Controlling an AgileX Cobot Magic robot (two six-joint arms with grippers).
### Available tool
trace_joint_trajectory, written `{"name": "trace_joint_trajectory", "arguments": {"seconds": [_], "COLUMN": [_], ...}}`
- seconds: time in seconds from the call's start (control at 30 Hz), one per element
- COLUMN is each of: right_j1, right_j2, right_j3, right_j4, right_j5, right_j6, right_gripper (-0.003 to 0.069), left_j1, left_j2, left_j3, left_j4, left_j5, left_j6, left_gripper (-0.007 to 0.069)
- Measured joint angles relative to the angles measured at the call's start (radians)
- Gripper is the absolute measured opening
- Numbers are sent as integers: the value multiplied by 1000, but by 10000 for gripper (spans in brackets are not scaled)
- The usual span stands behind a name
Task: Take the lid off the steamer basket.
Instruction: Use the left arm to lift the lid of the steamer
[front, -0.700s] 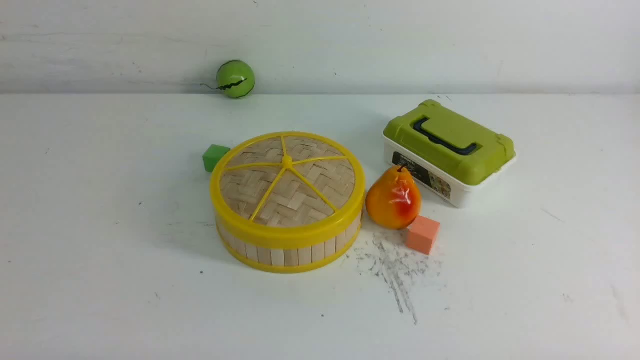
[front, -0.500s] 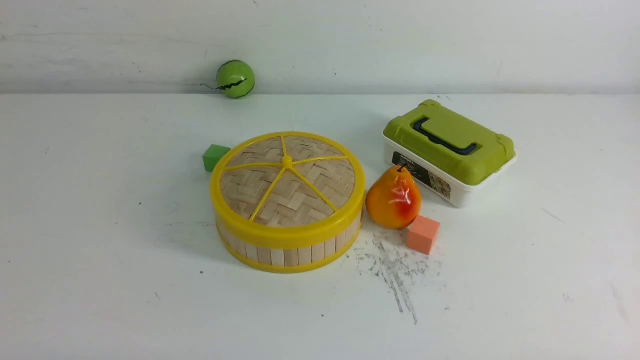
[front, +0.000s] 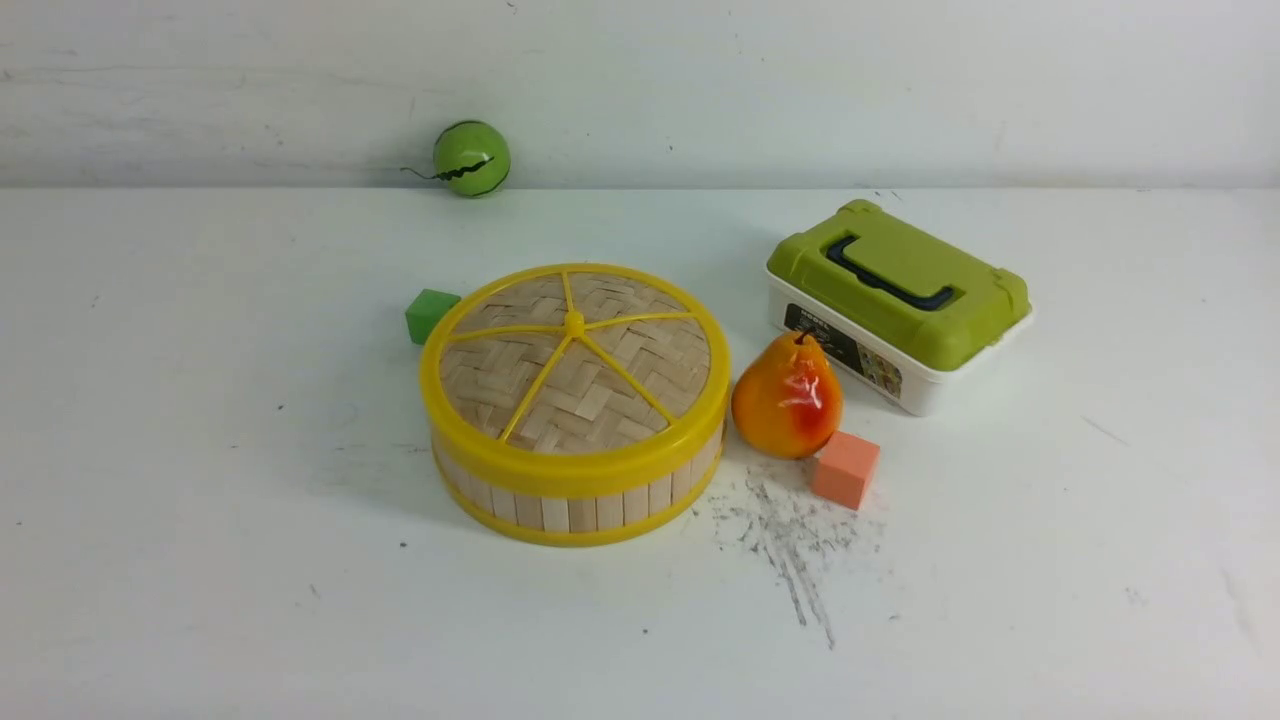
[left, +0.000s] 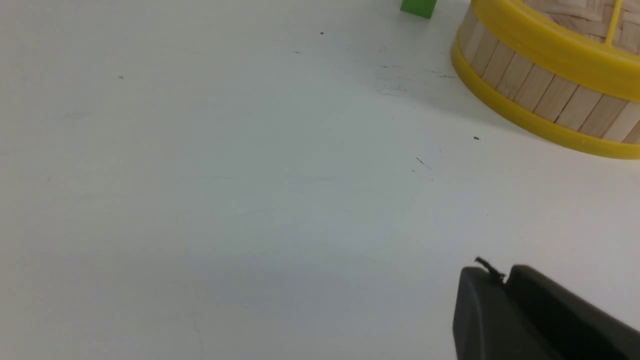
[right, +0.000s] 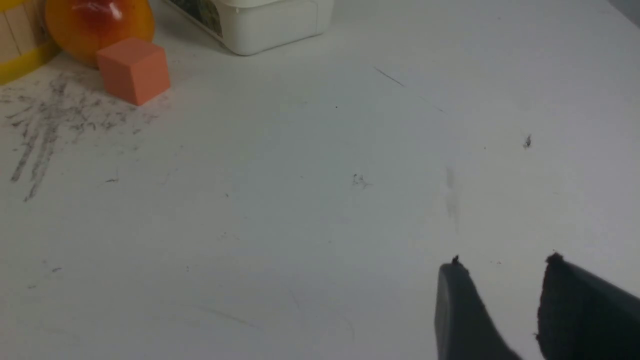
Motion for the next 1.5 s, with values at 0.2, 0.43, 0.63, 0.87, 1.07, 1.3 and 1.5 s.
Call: {"name": "trace_joint_trajectory", "arguments": {"seconds": [0.2, 0.43, 0.63, 0.87, 1.07, 1.3, 1.5], "right_j1": [0, 0, 0, 0, 0, 0, 0], "right_j2": [0, 0, 0, 0, 0, 0, 0], "right_j3": [0, 0, 0, 0, 0, 0, 0], "right_j4": [0, 0, -17, -19, -19, -19, -19], "right_j5": [0, 0, 0, 1, 1, 1, 1], "right_j6": [0, 0, 0, 0, 0, 0, 0], "right_gripper": [239, 239, 239, 239, 239, 239, 239], "left_j1": [0, 0, 0, 0, 0, 0, 0], "left_j2": [0, 0, 0, 0, 0, 0, 0], "left_j3": [0, 0, 0, 0, 0, 0, 0], "left_j4": [1, 1, 1, 2, 1, 1, 1], "left_j5": [0, 0, 0, 0, 0, -1, -1], "left_j6": [0, 0, 0, -1, -1, -1, -1], "left_gripper": [61, 66, 72, 80, 83, 90, 95]}}
